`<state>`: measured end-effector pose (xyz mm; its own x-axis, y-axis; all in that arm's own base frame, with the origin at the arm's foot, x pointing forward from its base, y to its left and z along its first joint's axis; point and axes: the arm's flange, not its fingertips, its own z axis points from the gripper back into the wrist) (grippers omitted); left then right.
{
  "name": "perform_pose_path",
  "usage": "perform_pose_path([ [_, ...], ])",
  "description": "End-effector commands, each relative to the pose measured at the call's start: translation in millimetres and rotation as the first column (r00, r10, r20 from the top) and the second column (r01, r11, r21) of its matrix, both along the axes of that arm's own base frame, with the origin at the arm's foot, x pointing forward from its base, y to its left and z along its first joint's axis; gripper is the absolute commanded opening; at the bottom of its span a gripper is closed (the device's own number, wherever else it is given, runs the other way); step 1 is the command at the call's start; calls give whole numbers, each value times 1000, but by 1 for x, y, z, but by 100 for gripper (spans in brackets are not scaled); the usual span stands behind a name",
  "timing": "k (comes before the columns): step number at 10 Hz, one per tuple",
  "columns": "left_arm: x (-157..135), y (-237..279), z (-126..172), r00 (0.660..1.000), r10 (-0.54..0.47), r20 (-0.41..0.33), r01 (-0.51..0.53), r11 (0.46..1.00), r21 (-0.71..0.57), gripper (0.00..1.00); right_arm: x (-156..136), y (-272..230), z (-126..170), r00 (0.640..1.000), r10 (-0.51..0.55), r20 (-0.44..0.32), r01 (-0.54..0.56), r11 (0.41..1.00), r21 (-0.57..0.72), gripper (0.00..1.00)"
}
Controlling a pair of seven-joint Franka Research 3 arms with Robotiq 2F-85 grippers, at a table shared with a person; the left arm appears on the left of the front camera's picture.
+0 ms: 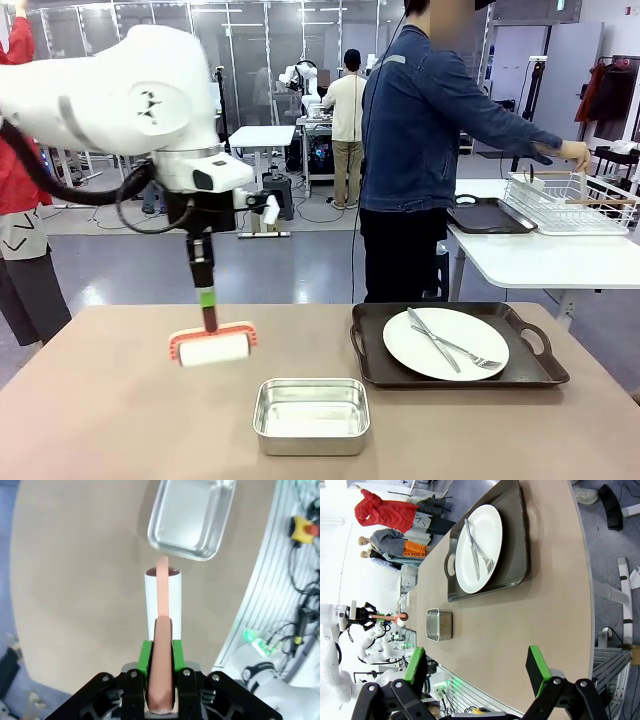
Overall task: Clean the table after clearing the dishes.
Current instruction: Place the Lint Roller back on top of the Airtight Container.
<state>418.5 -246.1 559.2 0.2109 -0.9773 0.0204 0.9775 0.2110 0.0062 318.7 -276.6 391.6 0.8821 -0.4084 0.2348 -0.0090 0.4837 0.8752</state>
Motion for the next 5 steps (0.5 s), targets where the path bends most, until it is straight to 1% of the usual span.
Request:
perform_pose_path([
  [1,3,-24,9,992,-124,3,124,991,47,21,-2,0,2,1000,0,10,0,1000,6,100],
  [2,0,-52,2,985,-169,-31,171,985,36,21,-2,0,2,1000,0,10,0,1000,6,100],
  [3,1,-76,-7,978,-192,-75,195,981,25,21,-2,0,2,1000,0,10,0,1000,6,100],
  [4,0,-95,-17,973,-212,-95,213,977,5,21,-2,0,2,1000,0,10,0,1000,6,100],
  [5,-3,-105,-24,974,-205,-95,207,978,19,21,-2,0,2,1000,0,10,0,1000,6,100],
])
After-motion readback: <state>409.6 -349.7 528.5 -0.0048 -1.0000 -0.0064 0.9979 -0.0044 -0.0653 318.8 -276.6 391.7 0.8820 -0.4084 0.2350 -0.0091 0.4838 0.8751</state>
